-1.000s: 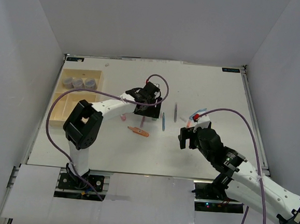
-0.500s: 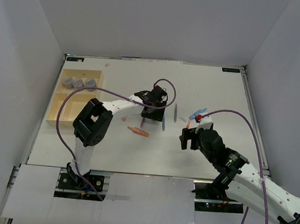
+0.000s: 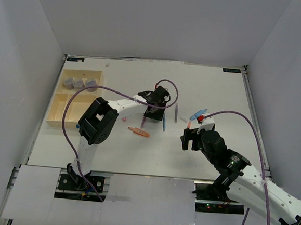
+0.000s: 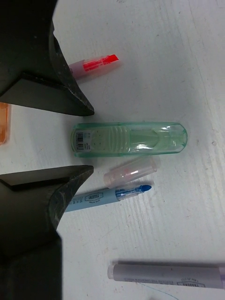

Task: Sort the stationery into containers
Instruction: Pick up the pen from the center of the board.

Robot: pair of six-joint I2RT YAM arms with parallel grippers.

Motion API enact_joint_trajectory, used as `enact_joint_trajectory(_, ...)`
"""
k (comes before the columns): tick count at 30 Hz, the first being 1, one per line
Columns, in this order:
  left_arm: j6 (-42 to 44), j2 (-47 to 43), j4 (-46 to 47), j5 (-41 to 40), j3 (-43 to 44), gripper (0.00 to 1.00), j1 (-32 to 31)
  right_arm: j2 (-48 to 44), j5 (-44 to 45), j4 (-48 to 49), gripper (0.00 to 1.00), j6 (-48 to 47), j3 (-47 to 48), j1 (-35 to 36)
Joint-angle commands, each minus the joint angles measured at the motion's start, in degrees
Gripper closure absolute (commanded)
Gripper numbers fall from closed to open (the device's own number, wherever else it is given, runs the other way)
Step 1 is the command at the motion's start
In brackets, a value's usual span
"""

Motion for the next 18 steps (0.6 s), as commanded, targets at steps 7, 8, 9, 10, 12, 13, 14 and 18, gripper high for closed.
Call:
enact_joint_trajectory(7,0.52,-0.12,-0.70,-2.26,1.33,0.58,0.07,-1.27,1.22,-0.06,0.10,0.83,-0.81,-0.28)
enact_joint_trajectory(8,0.52,-0.39,-0.78,-2.17,1.24,0.60,-0.02,-1.27,1.31,-0.06,0.10,0.83,-0.81,-0.19)
enact_joint_trajectory(9,0.60,-0.65,-0.78,-2.17,1.15,0.63,0.07,-1.27,1.31,-0.06,0.10,0.83,-0.73,-0.19)
enact_joint_trajectory(10,0.60,-1.44,-0.78,-2.17,1.06,0.64,0.07,-1.27,1.31,-0.06,0.10,0.83,-0.72,-0.28)
enact_joint_trajectory(12,0.60,-2.32,-0.87,-2.00,1.06,0.67,0.07,-1.27,1.22,-0.06,0.10,0.83,-0.72,-0.19)
enact_joint_trajectory(13,0.52,-2.93,-1.13,-1.91,1.15,0.67,0.07,-1.36,1.22,-0.14,0.10,0.83,-0.64,-0.28)
enact_joint_trajectory(14,0.52,-4.07,-1.22,-1.91,1.24,0.68,0.07,-1.36,1.22,-0.06,0.10,0.74,-0.55,-0.19)
enact_joint_trajectory(18,0.69,-8.29,-2.45,-3.66,2.29,0.68,0.42,-1.54,1.04,-0.15,0.10,0.48,-0.37,-0.28)
